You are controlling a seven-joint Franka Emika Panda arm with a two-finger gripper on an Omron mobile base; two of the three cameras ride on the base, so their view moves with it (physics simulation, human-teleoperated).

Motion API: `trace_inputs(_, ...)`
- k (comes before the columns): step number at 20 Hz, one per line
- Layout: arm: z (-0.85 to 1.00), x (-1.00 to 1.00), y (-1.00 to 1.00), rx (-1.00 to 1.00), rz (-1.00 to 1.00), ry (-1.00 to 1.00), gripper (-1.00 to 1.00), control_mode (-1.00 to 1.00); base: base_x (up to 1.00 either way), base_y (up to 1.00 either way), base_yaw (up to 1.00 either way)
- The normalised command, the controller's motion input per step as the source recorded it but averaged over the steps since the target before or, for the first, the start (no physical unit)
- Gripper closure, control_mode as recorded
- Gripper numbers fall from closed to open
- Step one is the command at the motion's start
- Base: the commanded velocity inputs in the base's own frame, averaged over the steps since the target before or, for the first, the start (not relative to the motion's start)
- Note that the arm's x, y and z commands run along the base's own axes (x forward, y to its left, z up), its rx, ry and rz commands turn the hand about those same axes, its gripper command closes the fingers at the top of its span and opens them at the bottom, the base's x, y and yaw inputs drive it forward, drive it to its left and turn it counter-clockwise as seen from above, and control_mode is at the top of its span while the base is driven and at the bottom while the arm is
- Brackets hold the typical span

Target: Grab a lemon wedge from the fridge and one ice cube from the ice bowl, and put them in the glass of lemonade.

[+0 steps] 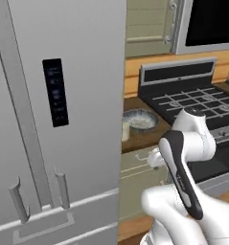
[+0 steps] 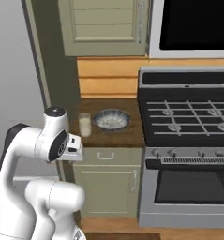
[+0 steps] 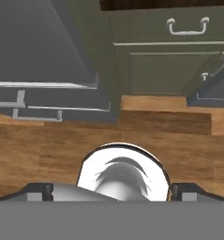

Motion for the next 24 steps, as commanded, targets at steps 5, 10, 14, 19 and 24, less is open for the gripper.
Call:
trace_inputs(5,0.0,0.0,0.0,0.0,0.0,0.0,-1.0,1.0,-0.7,0.84,-0.05)
trace_inputs(10,0.0,0.0,0.0,0.0,0.0,0.0,-1.0,1.0,-0.34,0.75,0.35)
trace_inputs(14,0.0,0.0,0.0,0.0,0.0,0.0,-1.0,1.0,0.37,0.13,0.08)
trace_inputs(19,0.0,0.0,0.0,0.0,0.0,0.0,-1.0,1.0,0.16,0.68,0.0)
trace_inputs(24,0.0,0.0,0.0,0.0,0.0,0.0,-1.0,1.0,-0.36,0.08,0.02)
